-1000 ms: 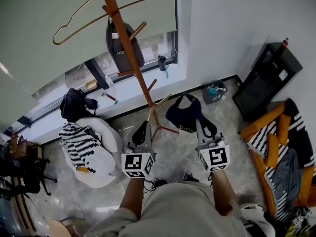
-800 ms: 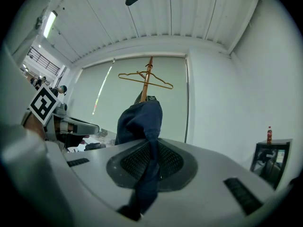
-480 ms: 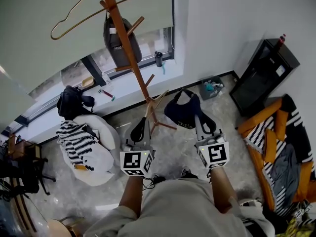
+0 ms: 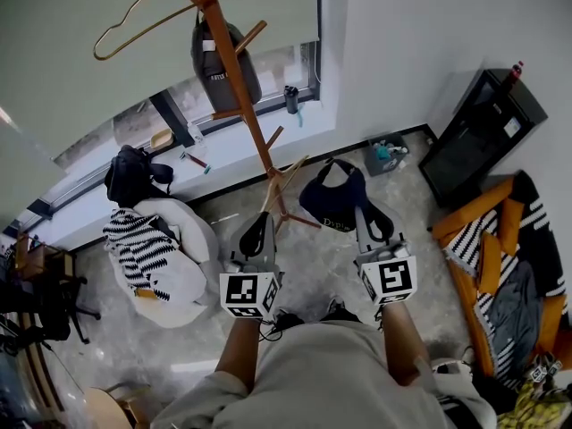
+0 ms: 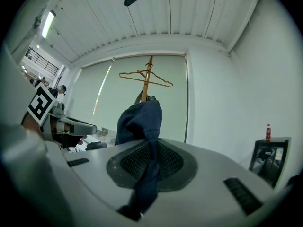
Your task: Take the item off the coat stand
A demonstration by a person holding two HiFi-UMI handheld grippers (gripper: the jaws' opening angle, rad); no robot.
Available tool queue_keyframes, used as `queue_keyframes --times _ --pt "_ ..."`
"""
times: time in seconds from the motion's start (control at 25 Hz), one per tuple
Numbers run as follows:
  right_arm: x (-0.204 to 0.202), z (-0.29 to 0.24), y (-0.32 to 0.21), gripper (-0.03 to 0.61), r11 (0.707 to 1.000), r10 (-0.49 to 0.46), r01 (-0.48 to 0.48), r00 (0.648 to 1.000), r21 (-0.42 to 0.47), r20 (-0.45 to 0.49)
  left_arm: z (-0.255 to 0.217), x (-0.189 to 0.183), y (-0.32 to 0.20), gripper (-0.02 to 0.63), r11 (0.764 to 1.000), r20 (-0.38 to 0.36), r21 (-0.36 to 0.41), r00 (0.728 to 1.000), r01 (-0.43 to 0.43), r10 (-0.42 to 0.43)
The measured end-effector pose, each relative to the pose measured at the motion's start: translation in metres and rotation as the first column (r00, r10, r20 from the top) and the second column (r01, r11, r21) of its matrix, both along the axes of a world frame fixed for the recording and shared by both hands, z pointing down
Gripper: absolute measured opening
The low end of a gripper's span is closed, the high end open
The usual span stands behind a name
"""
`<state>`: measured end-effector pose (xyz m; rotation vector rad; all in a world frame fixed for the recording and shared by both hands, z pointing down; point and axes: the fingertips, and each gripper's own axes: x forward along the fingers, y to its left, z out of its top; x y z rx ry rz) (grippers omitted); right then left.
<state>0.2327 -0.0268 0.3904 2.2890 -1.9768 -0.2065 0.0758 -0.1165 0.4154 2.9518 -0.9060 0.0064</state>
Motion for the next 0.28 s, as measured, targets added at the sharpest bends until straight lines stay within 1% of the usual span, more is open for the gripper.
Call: queue_keyframes --times 0.28 --pt "-0.0014 0.0027 -0.0033 0.029 1.0 -0.004 0.004 1.0 0.0 -0.002 0.0044 -0.0005 -0.001 0.009 1.0 0.006 -0.007 1.0 -0.001 0.002"
